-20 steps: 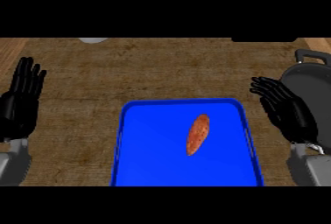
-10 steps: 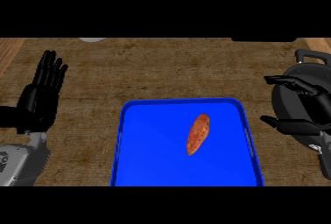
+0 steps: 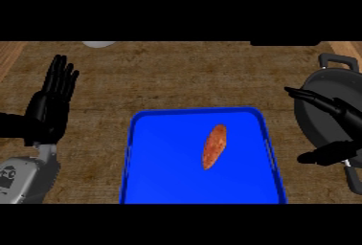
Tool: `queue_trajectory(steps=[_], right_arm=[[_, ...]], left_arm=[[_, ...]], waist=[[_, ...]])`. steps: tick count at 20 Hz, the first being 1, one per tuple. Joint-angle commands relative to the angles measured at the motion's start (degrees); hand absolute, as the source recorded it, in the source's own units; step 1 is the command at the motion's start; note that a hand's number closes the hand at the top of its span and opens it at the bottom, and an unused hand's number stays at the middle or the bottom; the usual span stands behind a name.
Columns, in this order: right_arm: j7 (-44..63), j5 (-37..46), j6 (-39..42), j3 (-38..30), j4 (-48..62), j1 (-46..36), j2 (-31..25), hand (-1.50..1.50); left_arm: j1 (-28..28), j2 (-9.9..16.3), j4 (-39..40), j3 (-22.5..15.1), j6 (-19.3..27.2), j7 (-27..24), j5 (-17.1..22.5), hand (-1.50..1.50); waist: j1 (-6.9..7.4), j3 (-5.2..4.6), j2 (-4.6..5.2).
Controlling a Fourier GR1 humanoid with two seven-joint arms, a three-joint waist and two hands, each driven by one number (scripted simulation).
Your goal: Pick the sweet potato from the tray and place it in the pot
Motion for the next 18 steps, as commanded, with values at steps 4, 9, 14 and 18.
queue_trajectory(steps=[4,9,14,18], right_arm=[[17.3,7.7,4.4,7.1,-11.9,-3.4,-1.4,-1.50],[25.8,11.1,6.9,9.3,-14.5,-3.7,2.9,-1.50],[36.5,13.0,10.0,11.8,-17.2,-4.9,9.1,-1.50],[33.7,17.7,9.7,12.9,-13.8,-2.4,12.0,-1.50]], left_arm=[[1.2,-0.5,1.1,0.5,-1.1,-1.7,-1.4,0.00],[1.3,-2.3,-0.3,1.4,-1.1,0.0,-1.5,0.00],[-1.9,-2.2,4.7,3.8,-3.6,-0.9,-2.1,0.00],[-1.2,-3.5,-1.2,2.5,-1.3,2.6,-5.2,0.00]], waist=[[-0.30,-0.10,-0.10],[-0.05,-0.03,-0.08],[-0.34,-0.03,0.05],[-0.13,0.01,0.03]])
